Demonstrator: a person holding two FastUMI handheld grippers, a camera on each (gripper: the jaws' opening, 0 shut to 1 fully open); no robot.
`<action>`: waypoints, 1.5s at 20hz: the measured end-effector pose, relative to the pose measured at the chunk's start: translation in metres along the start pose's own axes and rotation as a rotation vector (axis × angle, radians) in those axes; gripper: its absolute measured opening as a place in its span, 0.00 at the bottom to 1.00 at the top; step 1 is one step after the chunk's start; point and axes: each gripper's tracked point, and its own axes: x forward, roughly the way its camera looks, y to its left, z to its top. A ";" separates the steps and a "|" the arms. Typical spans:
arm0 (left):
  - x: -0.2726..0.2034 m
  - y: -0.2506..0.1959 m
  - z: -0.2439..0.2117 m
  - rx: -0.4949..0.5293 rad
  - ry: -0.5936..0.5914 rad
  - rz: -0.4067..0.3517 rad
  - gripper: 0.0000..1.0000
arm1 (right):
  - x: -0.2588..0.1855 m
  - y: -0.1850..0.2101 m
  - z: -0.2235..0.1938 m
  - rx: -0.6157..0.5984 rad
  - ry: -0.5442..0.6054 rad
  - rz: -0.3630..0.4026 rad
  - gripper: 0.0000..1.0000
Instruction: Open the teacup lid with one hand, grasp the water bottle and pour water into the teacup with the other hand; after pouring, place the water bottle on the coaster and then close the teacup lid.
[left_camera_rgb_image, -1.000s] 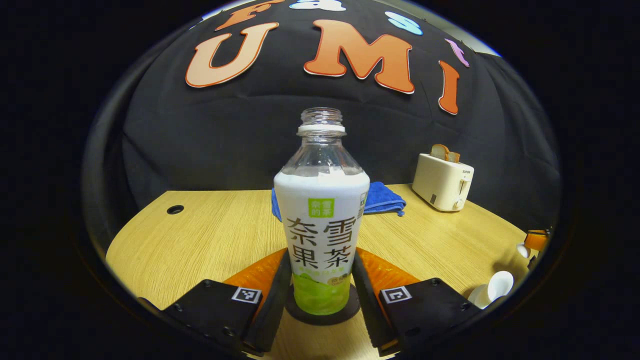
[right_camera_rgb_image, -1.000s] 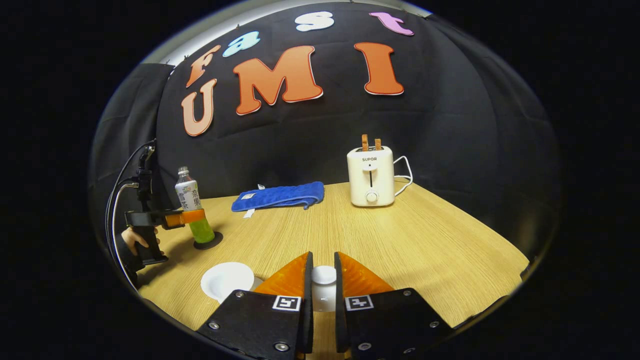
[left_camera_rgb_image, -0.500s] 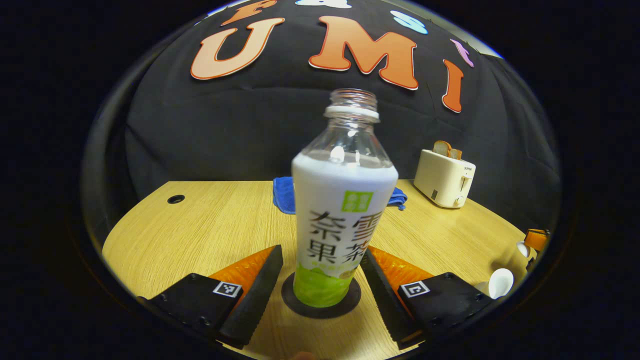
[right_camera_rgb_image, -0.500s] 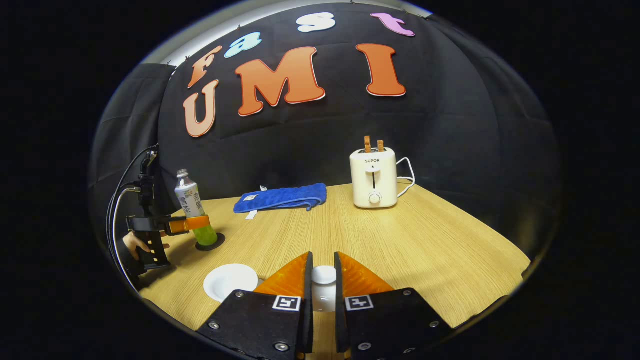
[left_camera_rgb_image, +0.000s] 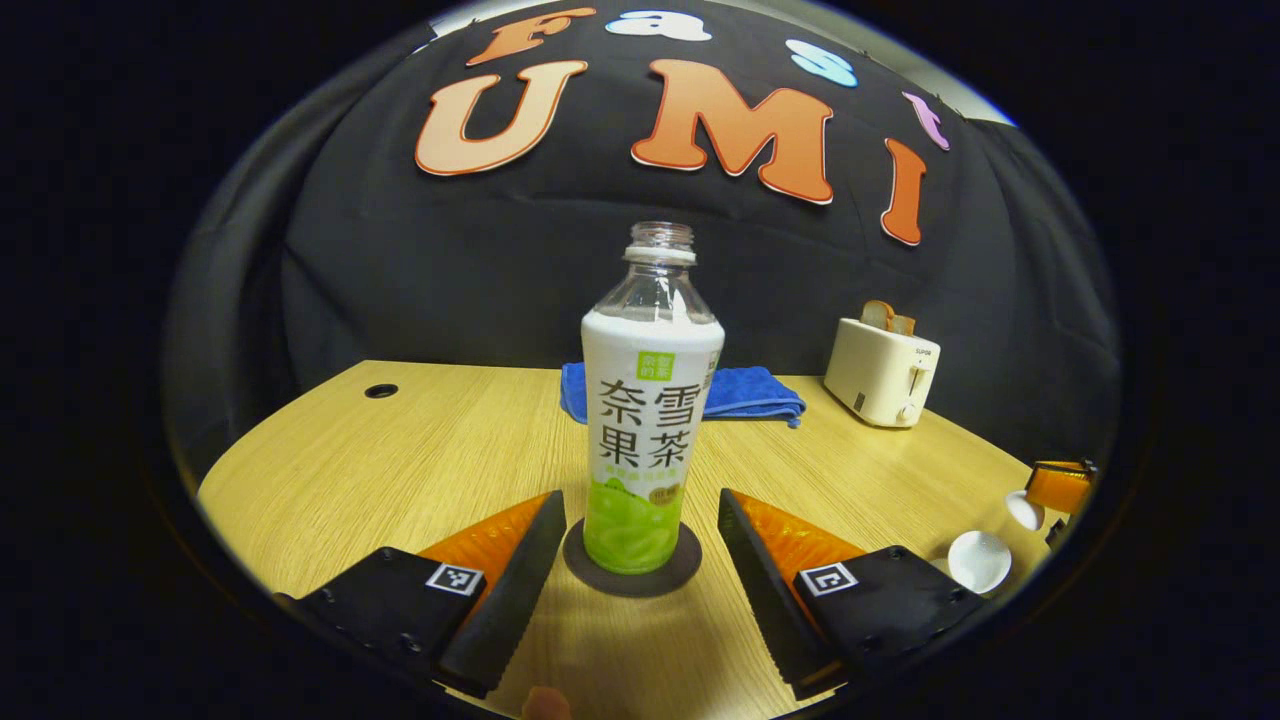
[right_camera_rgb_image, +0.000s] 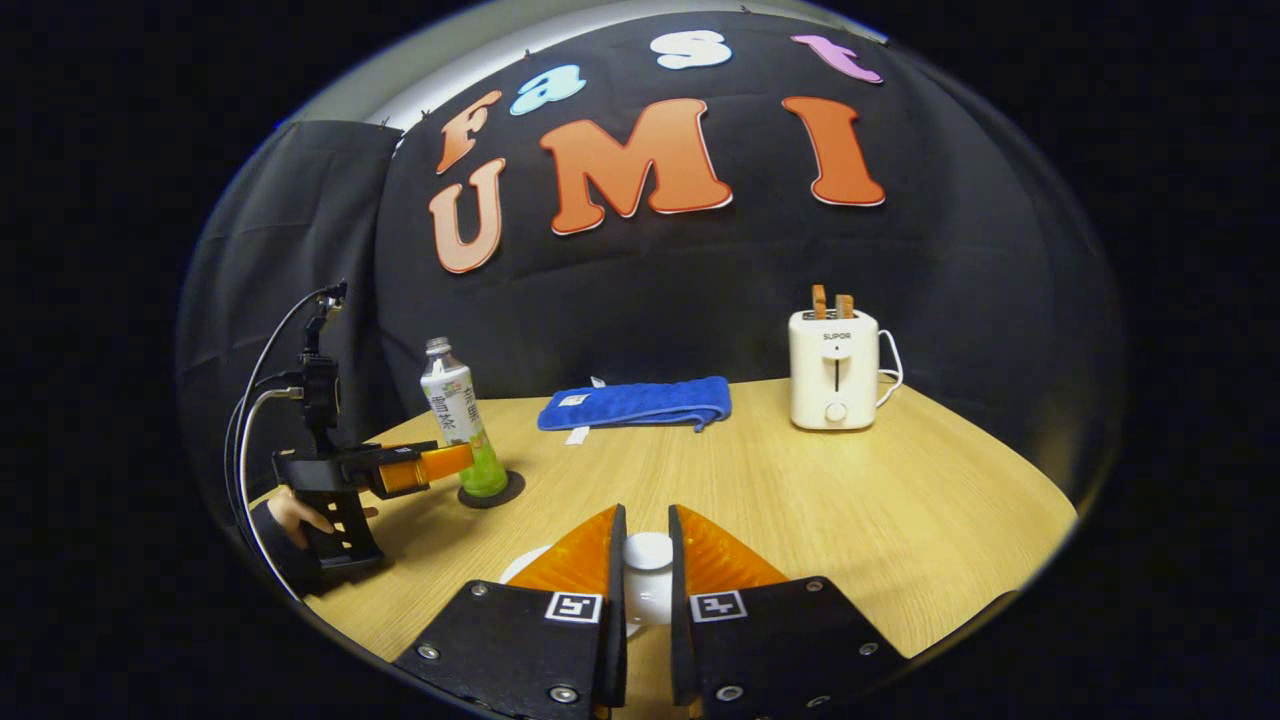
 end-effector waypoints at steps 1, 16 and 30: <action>-0.003 0.003 0.000 0.013 -0.014 0.016 0.98 | 0.002 0.007 -0.001 -0.009 0.002 0.016 0.18; -0.041 0.010 0.017 0.052 -0.115 0.093 0.99 | 0.023 0.049 -0.028 -0.075 0.063 0.113 0.20; -0.049 0.009 0.023 0.047 -0.133 0.097 0.98 | 0.012 0.039 -0.013 -0.079 0.032 0.069 0.61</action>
